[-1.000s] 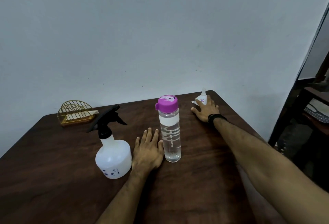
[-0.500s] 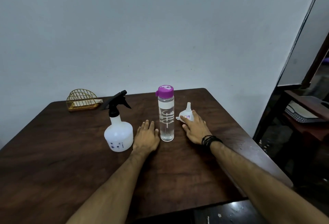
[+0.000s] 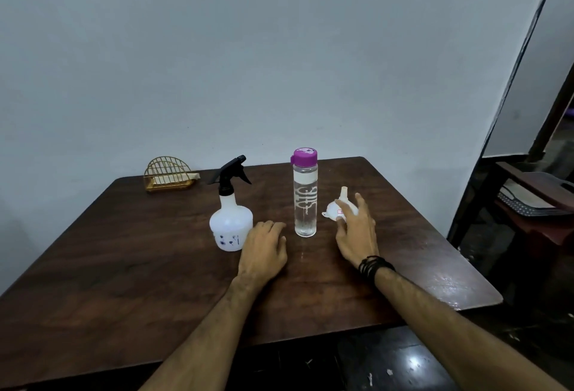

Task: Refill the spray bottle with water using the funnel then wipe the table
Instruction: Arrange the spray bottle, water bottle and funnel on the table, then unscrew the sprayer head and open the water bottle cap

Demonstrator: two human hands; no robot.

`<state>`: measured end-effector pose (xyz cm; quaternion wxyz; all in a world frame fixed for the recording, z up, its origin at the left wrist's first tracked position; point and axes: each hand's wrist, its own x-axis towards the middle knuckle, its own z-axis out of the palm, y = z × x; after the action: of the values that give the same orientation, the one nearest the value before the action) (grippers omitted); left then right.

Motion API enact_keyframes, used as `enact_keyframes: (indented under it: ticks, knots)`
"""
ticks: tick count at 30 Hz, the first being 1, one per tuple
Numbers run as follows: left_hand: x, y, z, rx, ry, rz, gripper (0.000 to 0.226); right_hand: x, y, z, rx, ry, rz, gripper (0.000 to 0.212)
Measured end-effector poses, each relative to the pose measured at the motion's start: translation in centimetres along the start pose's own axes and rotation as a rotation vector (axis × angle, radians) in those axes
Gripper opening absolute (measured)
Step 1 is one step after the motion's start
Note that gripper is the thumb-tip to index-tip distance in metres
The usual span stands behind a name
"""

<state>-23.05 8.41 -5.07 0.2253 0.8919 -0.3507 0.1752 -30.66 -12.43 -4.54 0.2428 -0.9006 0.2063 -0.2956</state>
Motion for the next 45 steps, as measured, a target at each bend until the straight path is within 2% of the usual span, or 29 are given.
enact_keyframes:
  ticks: [3,5,7,9,11,13,15,17,18,21,25,28,31,35,40,42,45]
  knots:
    - [-0.8,-0.7,-1.6,0.023,0.252,0.115,0.023,-2.2,-3.3,-0.4,0.134,0.308,-0.151,0.030]
    - [-0.7,-1.3,-2.9,0.052,0.418,0.108,0.022,-3.6,-5.8,-0.3,0.188,0.382,-0.278,0.022]
    - [-0.1,-1.8,-4.4,0.086,0.562,0.051,0.029,-4.8,-8.1,0.2,0.259,0.343,-0.407,0.017]
    - [1.0,-2.1,-6.3,0.070,0.668,-0.061,0.039,-5.4,-10.0,1.2,0.300,0.228,-0.498,0.018]
    - [2.4,-2.4,-8.4,-0.013,0.709,-0.207,0.050,-5.1,-12.0,2.5,0.323,0.059,-0.464,0.032]
    - [3.8,-3.0,-10.2,-0.178,0.653,-0.349,0.064,-4.3,-13.7,4.1,0.352,-0.130,-0.333,0.060]
    - [5.1,-4.1,-11.2,-0.402,0.474,-0.493,0.073,-3.1,-15.3,5.6,0.420,-0.298,-0.173,0.089]
    - [6.1,-5.2,-11.3,-0.618,0.241,-0.595,0.064,-1.9,-16.4,6.9,0.481,-0.403,-0.077,0.104]
    - [6.6,-5.8,-11.4,-0.671,0.178,-0.591,0.053,-1.2,-17.1,7.4,0.498,-0.433,-0.071,0.102]
    - [6.5,-6.3,-11.0,-0.796,0.131,-0.522,0.024,-0.9,-16.8,9.2,0.495,-0.434,-0.126,0.071]
    - [5.7,-7.3,-10.7,-0.842,0.035,-0.356,0.014,-1.6,-15.6,10.5,0.548,-0.361,-0.131,0.066]
    - [5.3,-7.9,-10.1,-0.722,0.072,-0.297,0.014,-1.5,-15.5,10.4,0.529,-0.344,-0.142,0.071]
    - [5.2,-7.5,-9.6,-0.643,0.151,-0.334,0.021,-1.6,-15.6,10.0,0.524,-0.331,-0.137,0.077]
    - [5.0,-6.1,-9.7,-0.522,0.258,-0.355,0.019,-1.6,-15.8,9.9,0.485,-0.333,-0.106,0.086]
    - [4.9,-4.2,-9.4,-0.544,0.403,-0.460,0.035,-1.9,-16.4,9.4,0.382,-0.276,-0.055,0.089]
    - [4.8,-3.3,-9.4,-0.517,0.445,-0.528,0.048,-2.0,-16.5,8.8,0.362,-0.238,-0.037,0.084]
    - [5.1,-3.5,-9.1,-0.551,0.384,-0.540,0.055,-2.0,-17.0,7.0,0.320,-0.291,-0.080,0.058]
